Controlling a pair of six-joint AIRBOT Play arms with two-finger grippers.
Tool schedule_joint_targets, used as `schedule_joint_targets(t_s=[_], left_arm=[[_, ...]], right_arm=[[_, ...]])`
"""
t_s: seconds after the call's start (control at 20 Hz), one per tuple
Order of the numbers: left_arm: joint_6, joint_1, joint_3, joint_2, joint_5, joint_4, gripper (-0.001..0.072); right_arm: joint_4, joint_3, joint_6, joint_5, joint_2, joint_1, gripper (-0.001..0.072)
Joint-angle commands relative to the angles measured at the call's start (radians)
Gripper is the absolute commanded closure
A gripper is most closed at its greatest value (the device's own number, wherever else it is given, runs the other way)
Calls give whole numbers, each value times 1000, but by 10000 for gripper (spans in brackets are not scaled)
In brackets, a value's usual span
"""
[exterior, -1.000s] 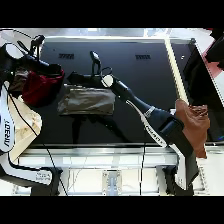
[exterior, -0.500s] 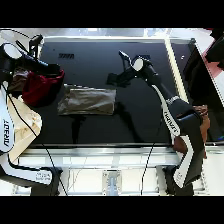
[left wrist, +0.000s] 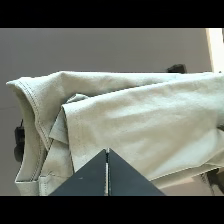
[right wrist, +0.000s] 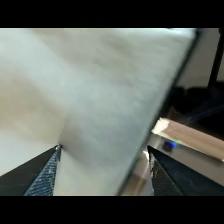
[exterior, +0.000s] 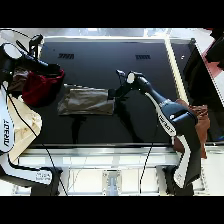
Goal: Fold the shirts.
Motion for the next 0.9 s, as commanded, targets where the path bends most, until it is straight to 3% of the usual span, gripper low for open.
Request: schedule_joint_targets(t_s=[0.0, 0.05, 0.1, 0.15, 0.2, 0.4, 0.6, 0.85], left_arm=[[6, 0, 0, 0, 0, 0, 694], [9, 0, 0, 0, 0, 1, 694], [10, 0, 0, 0, 0, 1, 694], [12, 0, 0, 0, 0, 1, 694], [12, 0, 0, 0, 0, 1, 694], [12, 0, 0, 0, 0, 1, 694], [12, 0, 0, 0, 0, 0, 695], [11, 0, 0, 0, 0, 0, 694]], right_arm=[[37, -11, 28, -93, -29, 34, 114], [61, -11, 32, -98, -37, 37, 153], [95, -11, 30, -101, -43, 38, 313], [133, -11, 28, -111, -45, 39, 544], [159, -11, 29, -128, -45, 41, 691], [225, 68, -127, -118, -36, 37, 697], [-42, 260, -113, 37, 38, -45, 698], [-293, 251, -86, 262, 282, -254, 699]])
